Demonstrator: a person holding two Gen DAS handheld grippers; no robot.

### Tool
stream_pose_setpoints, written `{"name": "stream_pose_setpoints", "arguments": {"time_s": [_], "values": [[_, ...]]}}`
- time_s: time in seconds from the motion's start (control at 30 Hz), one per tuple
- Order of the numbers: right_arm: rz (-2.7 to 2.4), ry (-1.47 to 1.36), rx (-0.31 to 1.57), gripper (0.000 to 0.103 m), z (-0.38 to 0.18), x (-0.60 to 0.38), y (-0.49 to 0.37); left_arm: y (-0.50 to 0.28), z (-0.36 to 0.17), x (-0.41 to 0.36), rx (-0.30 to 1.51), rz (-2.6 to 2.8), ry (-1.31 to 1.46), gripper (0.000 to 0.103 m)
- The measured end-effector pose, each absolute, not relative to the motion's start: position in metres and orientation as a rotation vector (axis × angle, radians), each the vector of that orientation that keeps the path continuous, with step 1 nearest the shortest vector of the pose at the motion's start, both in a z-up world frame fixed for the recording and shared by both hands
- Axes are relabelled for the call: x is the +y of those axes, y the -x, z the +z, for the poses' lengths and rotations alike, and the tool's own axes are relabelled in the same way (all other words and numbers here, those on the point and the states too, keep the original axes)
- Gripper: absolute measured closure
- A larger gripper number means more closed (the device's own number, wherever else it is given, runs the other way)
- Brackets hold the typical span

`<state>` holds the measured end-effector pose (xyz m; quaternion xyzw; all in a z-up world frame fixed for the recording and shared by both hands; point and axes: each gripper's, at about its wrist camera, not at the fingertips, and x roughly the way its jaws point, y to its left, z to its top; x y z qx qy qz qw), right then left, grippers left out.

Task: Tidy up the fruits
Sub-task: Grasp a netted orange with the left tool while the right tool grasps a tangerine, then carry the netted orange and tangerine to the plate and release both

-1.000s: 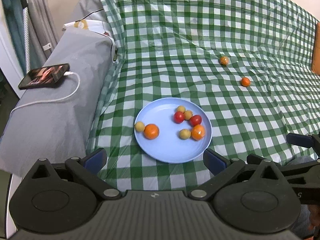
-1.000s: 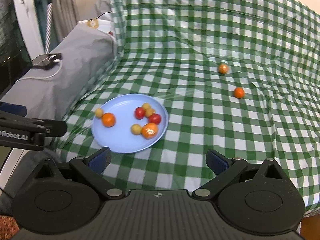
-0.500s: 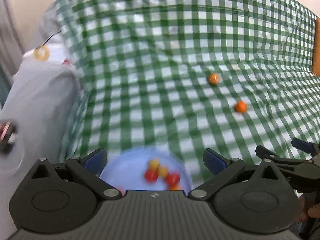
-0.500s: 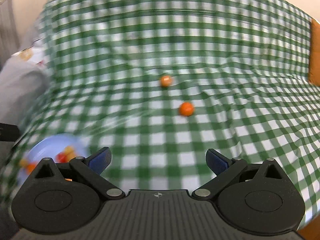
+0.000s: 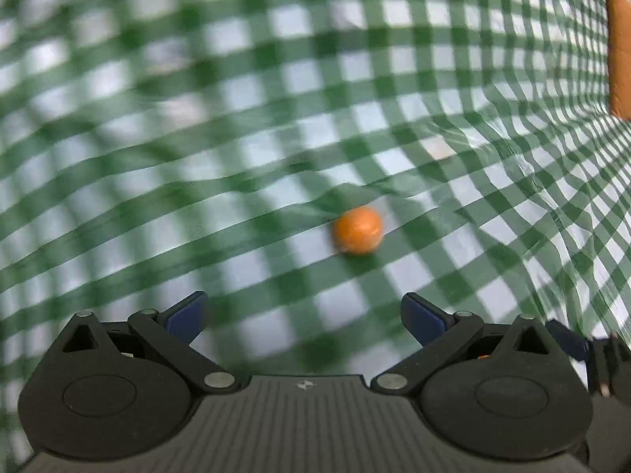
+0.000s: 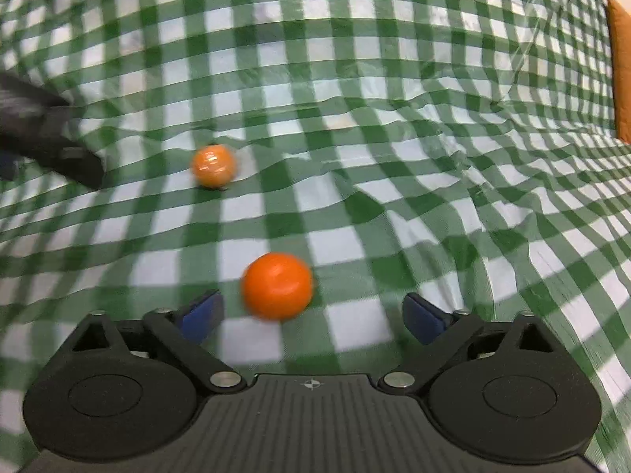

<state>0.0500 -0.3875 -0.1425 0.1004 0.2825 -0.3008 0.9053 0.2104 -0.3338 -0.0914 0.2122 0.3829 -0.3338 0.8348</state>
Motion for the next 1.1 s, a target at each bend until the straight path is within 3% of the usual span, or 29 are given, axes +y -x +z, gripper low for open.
{"name": "stream_pose_setpoints", "arguments": {"time_s": [0.2,0.27,0.3,0.33,0.37,0.4,0.43,0.77,1.1], "values": [[-0.64,-0.223,0.557,0.011,-0.15,-0.394,-0.055,-0.231,-0.126,-0.386,0.799,-0.714,-0.523,0.001],[-0.636,-0.232,0.55,0.012,-0.151,-0.397,-0.055,-0.239,-0.13,-0.392,0.804,-0.689,-0.512,0.005],[-0.634,-0.233,0.545,0.015,-0.151,-0.398,-0.054,-0.242,-0.13,-0.393,0.81,-0.683,-0.498,0.027],[-0.632,-0.229,0.538,0.024,-0.15,-0.398,-0.054,-0.245,-0.129,-0.394,0.841,-0.707,-0.483,0.06],[-0.634,-0.22,0.529,0.043,-0.149,-0.396,-0.053,-0.247,-0.127,-0.392,0.873,-0.722,-0.448,0.062],[-0.637,-0.207,0.522,0.062,-0.147,-0.393,-0.052,-0.247,-0.124,-0.391,0.886,-0.717,-0.429,0.062],[-0.64,-0.194,0.518,0.064,-0.146,-0.388,-0.051,-0.244,-0.122,-0.389,0.875,-0.711,-0.434,0.062],[-0.657,-0.187,0.473,0.065,-0.098,-0.365,-0.008,-0.145,-0.048,-0.287,0.83,-0.713,-0.403,0.062],[-0.447,-0.089,0.596,0.065,-0.035,-0.248,0.106,-0.03,-0.002,-0.125,0.885,-0.636,-0.361,0.062]]}}
